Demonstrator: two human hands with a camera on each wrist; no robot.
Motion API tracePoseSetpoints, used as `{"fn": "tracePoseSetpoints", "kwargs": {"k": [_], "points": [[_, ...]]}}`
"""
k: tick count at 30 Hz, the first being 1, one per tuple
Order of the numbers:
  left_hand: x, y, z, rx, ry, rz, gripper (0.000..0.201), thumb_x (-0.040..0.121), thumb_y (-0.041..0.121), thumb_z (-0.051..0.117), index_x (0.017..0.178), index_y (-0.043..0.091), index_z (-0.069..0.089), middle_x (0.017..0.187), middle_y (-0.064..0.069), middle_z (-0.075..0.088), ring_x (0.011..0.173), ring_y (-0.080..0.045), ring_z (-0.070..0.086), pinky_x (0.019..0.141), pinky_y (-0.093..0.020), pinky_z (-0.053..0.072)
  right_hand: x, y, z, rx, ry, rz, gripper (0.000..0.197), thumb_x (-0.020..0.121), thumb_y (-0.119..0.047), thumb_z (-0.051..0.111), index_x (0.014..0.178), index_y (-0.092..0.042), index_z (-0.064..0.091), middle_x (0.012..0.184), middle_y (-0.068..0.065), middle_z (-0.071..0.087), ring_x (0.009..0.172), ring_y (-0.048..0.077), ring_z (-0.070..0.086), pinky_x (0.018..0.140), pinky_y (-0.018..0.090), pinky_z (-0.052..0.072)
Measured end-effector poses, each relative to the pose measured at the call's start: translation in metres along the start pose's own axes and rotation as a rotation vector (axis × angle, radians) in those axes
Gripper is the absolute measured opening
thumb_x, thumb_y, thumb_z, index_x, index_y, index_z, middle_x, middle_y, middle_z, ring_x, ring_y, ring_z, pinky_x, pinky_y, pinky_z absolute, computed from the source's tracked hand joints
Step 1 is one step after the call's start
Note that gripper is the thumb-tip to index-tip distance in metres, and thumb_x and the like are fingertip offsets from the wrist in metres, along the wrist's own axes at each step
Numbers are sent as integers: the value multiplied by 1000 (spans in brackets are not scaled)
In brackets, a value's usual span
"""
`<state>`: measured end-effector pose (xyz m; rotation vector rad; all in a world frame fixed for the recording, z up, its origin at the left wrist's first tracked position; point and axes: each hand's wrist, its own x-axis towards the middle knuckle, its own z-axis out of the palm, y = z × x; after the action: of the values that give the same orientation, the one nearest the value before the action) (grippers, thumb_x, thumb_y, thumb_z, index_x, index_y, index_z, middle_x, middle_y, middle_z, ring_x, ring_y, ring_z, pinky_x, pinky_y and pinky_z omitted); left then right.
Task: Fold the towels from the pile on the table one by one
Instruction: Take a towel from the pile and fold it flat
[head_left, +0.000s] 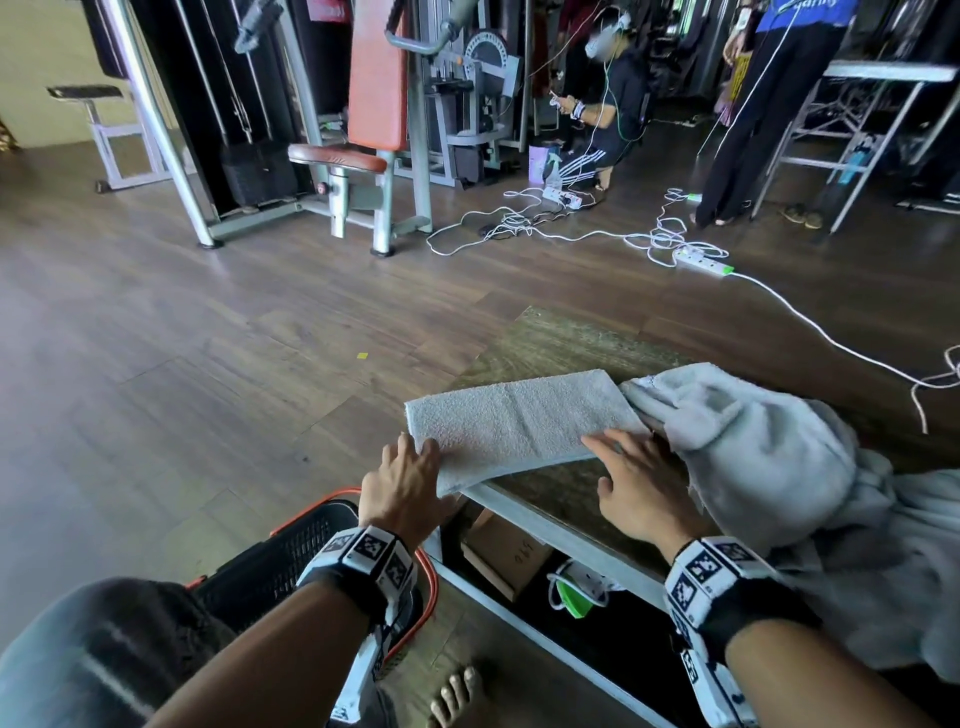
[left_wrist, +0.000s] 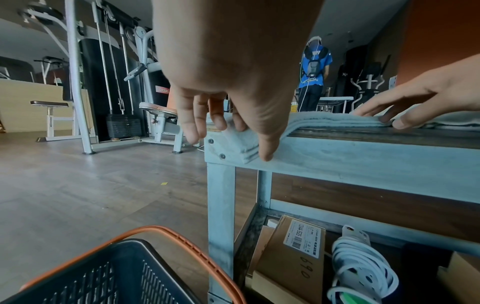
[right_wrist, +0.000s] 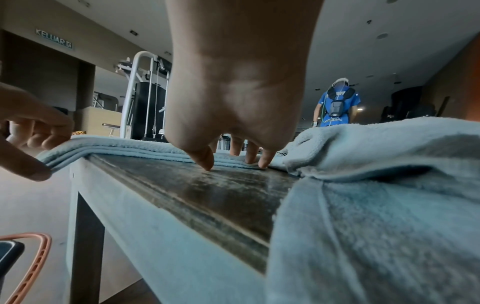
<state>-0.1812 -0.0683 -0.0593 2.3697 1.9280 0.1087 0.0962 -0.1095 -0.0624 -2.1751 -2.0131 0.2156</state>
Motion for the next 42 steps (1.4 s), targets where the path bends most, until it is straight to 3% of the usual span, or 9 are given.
{"fn": "tracePoseSetpoints", "kwargs": {"k": [6,13,18,20,23,27,32,38,42], "points": [[-1,7,-2,6,36,41,33,89,35,54,119,21,51,123,-6,48,116,-25,49,74,-40,52,5,3,-7,7,-51,37,61,94,-20,45,152,-31,31,162,-9,20,148,20,23,119,35,25],[-7,12,-4,31,-17,190,29,96,37,49,121,23,54,116,-3,53,112,-22,51,68,-32,44,9,3,-10,23,-73,77,59,93,-20,45,150,-30,35,164,-4,18,149,22,24,117,41,30],[-22,24,-7,-74,-74,413,11,90,39,49,96,30,50,94,8,54,86,-14,58,67,-30,55,8,3,-16,-67,-76,162,54,91,-24,48,145,-27,39,156,7,22,144,28,22,113,43,33],[-26,32,-9,-85,-31,499,26,85,54,44,90,29,48,93,11,51,89,-10,51,63,-26,45,6,-1,-15,-124,26,177,46,89,-27,51,136,-26,48,140,6,33,132,27,29,105,39,38],[-14,38,-8,-182,123,411,35,88,59,42,107,31,52,108,9,49,103,-11,45,72,-28,44,3,-6,-11,-103,177,125,34,88,-26,53,122,-24,58,122,4,44,119,25,37,96,36,43],[0,35,4,-154,60,330,50,91,61,40,137,39,42,141,11,39,129,-16,37,102,-37,39,3,-8,-4,-5,48,81,44,96,-31,47,138,-24,50,137,0,47,127,23,43,103,37,42],[-12,54,-1,-124,52,432,56,88,71,33,130,40,50,118,7,48,108,-15,46,98,-37,39,10,-4,-2,182,-81,50,67,95,-20,48,156,-19,20,159,4,28,144,27,30,116,39,29],[0,56,9,-257,78,465,48,94,57,39,138,39,44,143,14,42,132,-13,38,107,-38,37,2,1,10,261,154,-14,46,88,-2,56,132,-16,56,131,2,50,124,21,48,99,27,42],[1,57,18,-202,51,505,57,96,60,33,149,39,29,156,16,27,146,-10,20,116,-39,25,-2,6,13,130,197,-11,37,97,-23,51,132,-21,59,145,1,45,129,24,44,103,36,44]]}}
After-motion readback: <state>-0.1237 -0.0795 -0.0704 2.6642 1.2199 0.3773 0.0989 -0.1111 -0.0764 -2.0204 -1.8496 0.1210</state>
